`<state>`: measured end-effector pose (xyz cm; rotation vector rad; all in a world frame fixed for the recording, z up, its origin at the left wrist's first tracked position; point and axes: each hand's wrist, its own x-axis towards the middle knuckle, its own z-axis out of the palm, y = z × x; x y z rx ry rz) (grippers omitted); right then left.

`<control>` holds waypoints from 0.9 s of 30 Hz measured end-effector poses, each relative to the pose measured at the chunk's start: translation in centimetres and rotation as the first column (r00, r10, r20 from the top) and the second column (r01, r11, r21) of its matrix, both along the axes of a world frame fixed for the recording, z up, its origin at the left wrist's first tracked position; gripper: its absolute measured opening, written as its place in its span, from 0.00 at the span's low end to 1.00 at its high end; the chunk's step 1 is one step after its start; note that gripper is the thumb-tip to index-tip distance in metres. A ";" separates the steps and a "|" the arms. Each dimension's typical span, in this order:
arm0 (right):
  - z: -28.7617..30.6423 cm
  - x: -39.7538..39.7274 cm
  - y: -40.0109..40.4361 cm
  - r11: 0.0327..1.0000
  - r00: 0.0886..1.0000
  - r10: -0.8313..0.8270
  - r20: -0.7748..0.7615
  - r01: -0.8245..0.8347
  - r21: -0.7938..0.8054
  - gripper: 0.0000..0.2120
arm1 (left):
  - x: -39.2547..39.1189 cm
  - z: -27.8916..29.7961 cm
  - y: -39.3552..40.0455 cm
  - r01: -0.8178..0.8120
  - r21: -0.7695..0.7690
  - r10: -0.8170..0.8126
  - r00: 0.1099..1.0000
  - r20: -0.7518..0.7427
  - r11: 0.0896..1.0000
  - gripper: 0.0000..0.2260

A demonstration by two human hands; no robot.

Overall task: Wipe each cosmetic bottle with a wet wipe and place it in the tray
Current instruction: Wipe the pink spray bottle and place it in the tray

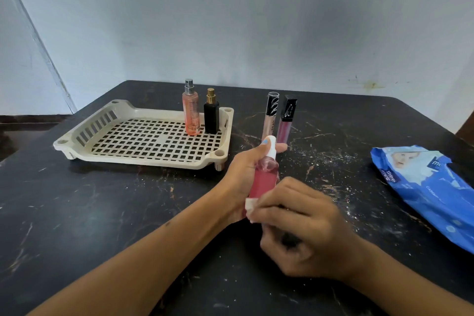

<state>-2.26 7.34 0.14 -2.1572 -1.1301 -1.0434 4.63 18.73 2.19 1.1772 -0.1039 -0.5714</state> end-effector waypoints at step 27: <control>-0.3 1.6 -1.3 0.968 0.982 -0.184 0.034 0.176 0.177 0.07 | -0.8 0.9 0.2 -0.091 -0.104 0.087 0.995 -0.043 0.990 0.13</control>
